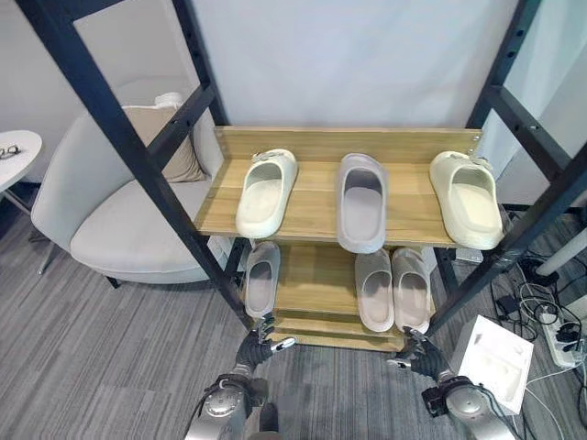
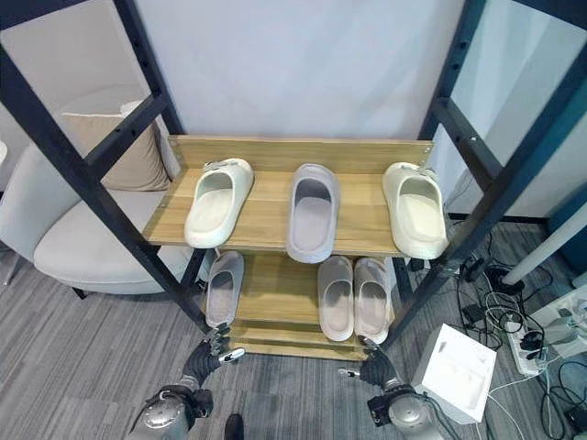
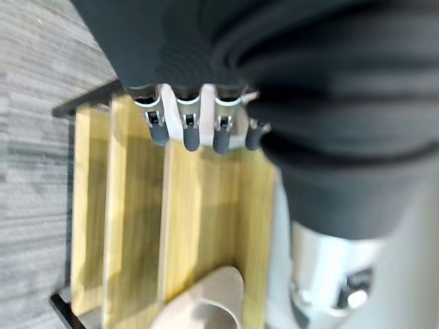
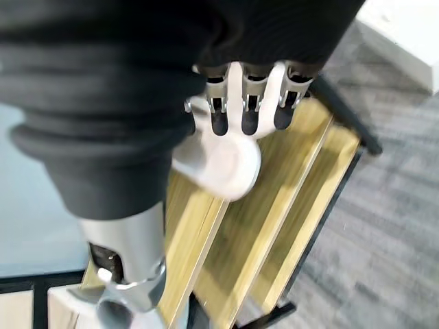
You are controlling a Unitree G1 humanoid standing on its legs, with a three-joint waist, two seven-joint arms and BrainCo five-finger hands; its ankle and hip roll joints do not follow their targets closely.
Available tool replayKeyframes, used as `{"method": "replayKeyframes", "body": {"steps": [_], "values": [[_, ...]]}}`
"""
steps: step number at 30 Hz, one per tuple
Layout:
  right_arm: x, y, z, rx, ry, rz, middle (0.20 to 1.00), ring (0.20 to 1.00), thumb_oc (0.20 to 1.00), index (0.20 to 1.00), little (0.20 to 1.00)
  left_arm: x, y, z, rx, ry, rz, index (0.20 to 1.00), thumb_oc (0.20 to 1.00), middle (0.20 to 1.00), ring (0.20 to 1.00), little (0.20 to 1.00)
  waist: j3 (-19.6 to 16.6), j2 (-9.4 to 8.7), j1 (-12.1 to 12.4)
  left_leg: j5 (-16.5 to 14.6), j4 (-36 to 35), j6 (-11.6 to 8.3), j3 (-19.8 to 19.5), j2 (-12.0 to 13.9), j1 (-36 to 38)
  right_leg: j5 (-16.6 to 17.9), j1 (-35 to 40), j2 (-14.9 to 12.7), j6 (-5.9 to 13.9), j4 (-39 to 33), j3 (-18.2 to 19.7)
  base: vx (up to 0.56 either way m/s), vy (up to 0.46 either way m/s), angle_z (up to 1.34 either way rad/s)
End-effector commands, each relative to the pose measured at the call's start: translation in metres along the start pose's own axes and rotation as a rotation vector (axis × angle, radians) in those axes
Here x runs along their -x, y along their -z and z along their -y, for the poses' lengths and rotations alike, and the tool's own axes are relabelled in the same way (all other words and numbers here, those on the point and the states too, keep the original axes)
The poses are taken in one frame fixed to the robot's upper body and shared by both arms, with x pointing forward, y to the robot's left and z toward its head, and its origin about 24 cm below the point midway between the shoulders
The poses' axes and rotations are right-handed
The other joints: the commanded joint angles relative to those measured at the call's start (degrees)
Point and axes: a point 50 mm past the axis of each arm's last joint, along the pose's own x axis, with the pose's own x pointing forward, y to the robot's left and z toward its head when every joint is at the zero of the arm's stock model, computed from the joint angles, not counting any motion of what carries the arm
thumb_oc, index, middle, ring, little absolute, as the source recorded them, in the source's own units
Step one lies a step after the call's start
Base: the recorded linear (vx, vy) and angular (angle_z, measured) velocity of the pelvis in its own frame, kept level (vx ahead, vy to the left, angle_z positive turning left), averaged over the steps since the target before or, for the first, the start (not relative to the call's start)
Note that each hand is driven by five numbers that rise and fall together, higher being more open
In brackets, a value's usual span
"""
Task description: Arrange the slippers neatly on the shoe rack.
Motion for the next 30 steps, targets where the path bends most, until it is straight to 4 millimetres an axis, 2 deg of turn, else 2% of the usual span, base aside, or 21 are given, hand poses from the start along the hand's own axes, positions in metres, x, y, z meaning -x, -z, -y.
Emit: {"method": "replayKeyframes", "body": {"steps": [1, 3, 4, 5, 8, 11, 12, 13, 15, 18, 22, 24, 25, 26, 27, 30], "values": [[-0.009, -0.039, 0.003, 0.019, 0.007, 0.163, 1.000, 1.000, 1.000, 1.000, 1.000, -0.014, -0.026, -0.003, -0.024, 0.015, 0.098, 1.000, 1.000, 1.000, 1.000, 1.000, 1.50, -0.57, 0.05, -11.48, -0.35, 5.58, -0.15, -5.15, 5.51, -7.72, 2.14, 1.35, -2.17, 0.49, 0.63, 0.06, 0.037, -0.05], [-0.007, -0.057, 0.009, 0.142, 0.046, 0.248, 1.000, 1.000, 1.000, 1.000, 1.000, -0.013, -0.026, -0.006, -0.028, 0.002, 0.097, 1.000, 1.000, 1.000, 1.000, 1.000, 1.25, -0.44, 0.23, -11.99, -0.35, 5.80, 0.40, -5.17, 6.33, -8.06, 2.33, 1.28, -2.06, 0.85, 1.17, 0.05, 0.021, -0.04], [-0.007, -0.056, 0.009, 0.142, 0.046, 0.247, 1.000, 1.000, 1.000, 1.000, 1.000, -0.013, -0.025, -0.006, -0.028, 0.002, 0.097, 1.000, 1.000, 1.000, 1.000, 1.000, 1.27, -0.42, 0.27, -12.01, -0.35, 5.80, 0.44, -5.16, 6.37, -8.07, 2.33, 1.28, -2.06, 0.88, 1.21, 0.03, 0.002, -0.02], [0.001, -0.080, 0.015, 0.311, 0.092, 0.372, 1.000, 1.000, 1.000, 1.000, 1.000, -0.013, -0.028, -0.006, -0.044, -0.008, 0.116, 1.000, 1.000, 1.000, 1.000, 1.000, 1.37, -0.22, 0.23, -12.31, -0.35, 5.90, 0.72, -5.06, 6.93, -8.30, 2.47, 1.38, -2.06, 0.94, 1.83, 0.00, 0.000, 0.00], [0.025, -0.117, 0.025, 0.569, 0.190, 0.598, 1.000, 1.000, 1.000, 1.000, 1.000, -0.014, -0.030, -0.002, -0.075, -0.015, 0.139, 1.000, 1.000, 1.000, 1.000, 1.000, 1.46, -0.07, -0.54, -12.59, -0.35, 5.86, 1.60, -4.71, 7.60, -8.55, 2.47, 1.68, -1.98, 0.78, 2.54, 0.02, -0.016, -0.13], [0.051, -0.134, 0.022, 0.677, 0.230, 0.745, 1.000, 1.000, 1.000, 1.000, 1.000, -0.013, -0.032, 0.002, -0.081, -0.013, 0.157, 1.000, 1.000, 1.000, 1.000, 1.000, 1.47, 0.12, -1.38, -12.63, -0.35, 5.64, 2.41, -4.24, 7.97, -8.76, 2.45, 2.07, -2.00, 0.48, 3.20, -0.01, -0.027, -0.18], [0.052, -0.134, 0.022, 0.678, 0.230, 0.743, 1.000, 1.000, 1.000, 1.000, 1.000, -0.013, -0.032, 0.002, -0.080, -0.012, 0.157, 1.000, 1.000, 1.000, 1.000, 1.000, 1.42, 0.17, -1.33, -12.64, -0.35, 5.63, 2.42, -4.22, 7.99, -8.75, 2.46, 2.09, -2.01, 0.47, 3.21, -0.02, -0.040, -0.07], [0.072, -0.146, 0.020, 0.721, 0.257, 0.848, 1.000, 1.000, 1.000, 1.000, 1.000, -0.011, -0.032, 0.002, -0.085, -0.019, 0.165, 1.000, 1.000, 1.000, 1.000, 1.000, 1.30, 0.19, -1.68, -12.54, -0.35, 5.43, 2.52, -3.94, 8.04, -8.93, 2.53, 2.41, -2.08, 0.23, 3.43, -0.02, -0.040, -0.07], [0.088, -0.162, 0.018, 0.747, 0.312, 0.974, 1.000, 1.000, 1.000, 1.000, 1.000, -0.009, -0.033, 0.002, -0.089, -0.030, 0.182, 1.000, 1.000, 1.000, 1.000, 1.000, 1.15, 0.31, -1.93, -12.39, -0.35, 5.17, 2.56, -3.74, 8.15, -9.21, 2.53, 2.67, -2.18, 0.18, 3.59, -0.03, -0.033, -0.04], [0.100, -0.182, 0.014, 0.762, 0.390, 1.127, 1.000, 1.000, 1.000, 1.000, 1.000, -0.006, -0.034, 0.006, -0.087, -0.025, 0.197, 1.000, 1.000, 1.000, 1.000, 1.000, 0.78, 0.62, -1.86, -12.33, -0.35, 5.02, 2.53, -3.61, 8.33, -9.40, 2.57, 2.95, -2.28, 0.18, 3.82, -0.03, -0.007, -0.11], [0.098, -0.216, 0.012, 0.791, 0.545, 1.300, 1.000, 1.000, 1.000, 1.000, 1.000, -0.005, -0.033, 0.013, -0.080, -0.012, 0.207, 1.000, 1.000, 1.000, 1.000, 1.000, 0.21, 0.89, -0.69, -12.19, -0.35, 4.99, 2.30, -3.58, 8.49, -9.35, 2.62, 3.17, -2.49, 0.18, 3.97, -0.02, 0.002, -0.01], [0.094, -0.224, 0.012, 0.795, 0.578, 1.321, 1.000, 1.000, 1.000, 1.000, 1.000, -0.005, -0.033, 0.013, -0.075, -0.015, 0.206, 1.000, 1.000, 1.000, 1.000, 1.000, 0.23, 0.87, -0.48, -12.20, -0.35, 5.02, 2.22, -3.61, 8.51, -9.32, 2.58, 3.22, -2.52, 0.18, 3.99, -0.01, 0.006, -0.02], [0.084, -0.249, 0.017, 0.791, 0.684, 1.359, 1.000, 1.000, 1.000, 1.000, 1.000, -0.007, -0.033, 0.015, -0.060, -0.010, 0.202, 1.000, 1.000, 1.000, 1.000, 1.000, -0.18, 0.73, 0.84, -12.22, -0.35, 5.14, 1.74, -3.87, 8.49, -9.13, 2.71, 3.33, -2.64, 0.18, 3.90, -0.02, 0.028, 0.05], [0.084, -0.250, 0.016, 0.791, 0.684, 1.361, 1.000, 1.000, 1.000, 1.000, 1.000, -0.007, -0.033, 0.015, -0.060, -0.011, 0.204, 1.000, 1.000, 1.000, 1.000, 1.000, -0.07, 0.71, 0.78, -12.22, -0.35, 5.14, 1.76, -3.88, 8.49, -9.13, 2.70, 3.33, -2.65, 0.18, 3.91, -0.02, 0.041, 0.10], [0.077, -0.264, 0.023, 0.793, 0.751, 1.358, 1.000, 1.000, 1.000, 1.000, 1.000, -0.007, -0.031, 0.015, -0.055, -0.005, 0.195, 1.000, 1.000, 1.000, 1.000, 1.000, -0.13, 0.44, 1.82, -12.26, -0.35, 5.25, 1.28, -4.02, 8.56, -8.98, 2.88, 3.38, -2.69, 0.18, 3.74, -0.01, 0.026, 0.06], [0.073, -0.273, 0.033, 0.798, 0.815, 1.344, 1.000, 1.000, 1.000, 1.000, 1.000, -0.007, -0.029, 0.014, -0.052, -0.005, 0.187, 1.000, 1.000, 1.000, 1.000, 1.000, -0.21, 0.17, 2.72, -12.32, -0.35, 5.35, 0.86, -4.17, 8.54, -8.80, 3.01, 3.40, -2.69, 0.18, 3.53, 0.00, 0.028, 0.08]]}}
